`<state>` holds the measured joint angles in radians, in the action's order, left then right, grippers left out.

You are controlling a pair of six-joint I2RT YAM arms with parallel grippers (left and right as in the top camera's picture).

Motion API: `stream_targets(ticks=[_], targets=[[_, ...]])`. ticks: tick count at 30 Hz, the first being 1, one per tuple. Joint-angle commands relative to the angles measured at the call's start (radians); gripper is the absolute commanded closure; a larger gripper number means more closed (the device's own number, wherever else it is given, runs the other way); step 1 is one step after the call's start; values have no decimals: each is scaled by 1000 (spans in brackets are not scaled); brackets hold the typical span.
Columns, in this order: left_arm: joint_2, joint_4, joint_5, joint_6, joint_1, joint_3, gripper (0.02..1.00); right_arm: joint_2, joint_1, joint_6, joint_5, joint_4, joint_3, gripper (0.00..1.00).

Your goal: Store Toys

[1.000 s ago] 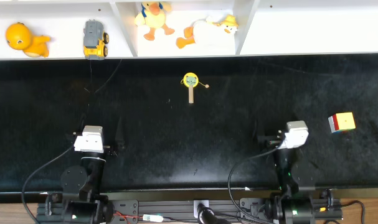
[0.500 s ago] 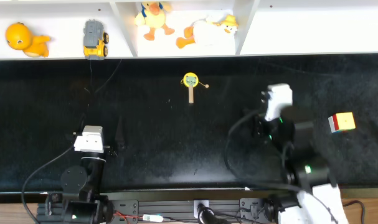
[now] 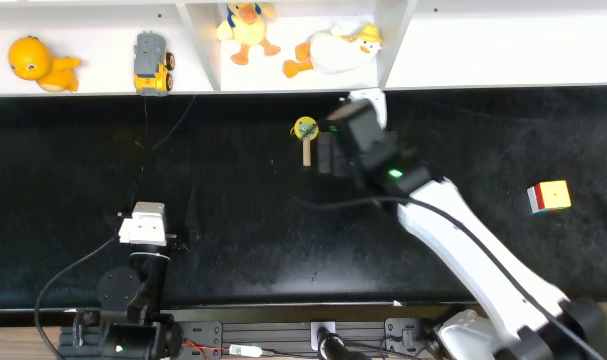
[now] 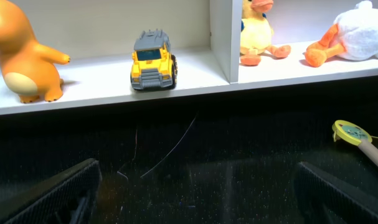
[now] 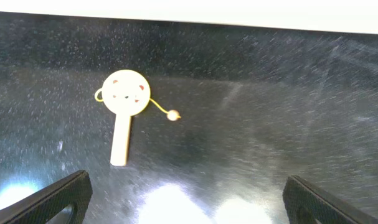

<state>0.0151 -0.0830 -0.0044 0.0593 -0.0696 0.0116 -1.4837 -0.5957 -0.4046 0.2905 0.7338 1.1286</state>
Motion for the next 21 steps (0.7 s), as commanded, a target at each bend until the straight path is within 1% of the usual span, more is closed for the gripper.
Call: stream_targets(ticks=[1,6,7,9,17,21], targets=[[-12,-2,2,19,11,-4,20,-105,-59,-146,71,-8,82,5],[-12,-2,2,19,11,-4,23,-240,-120,-147,96,-24,164,80],[-12,-2,2,19,11,-4,23,-266,-129,-147,95,-30,182,75],[-12,-2,2,19,11,-4,20,-322,-147,-151,96,-35,221,3],[-12,-2,2,19,11,-4,20,-483,-164,-151,108,-34,346,7],[-12,-2,2,19,11,-4,20,-521,-163,-202,107,-26,354,1]])
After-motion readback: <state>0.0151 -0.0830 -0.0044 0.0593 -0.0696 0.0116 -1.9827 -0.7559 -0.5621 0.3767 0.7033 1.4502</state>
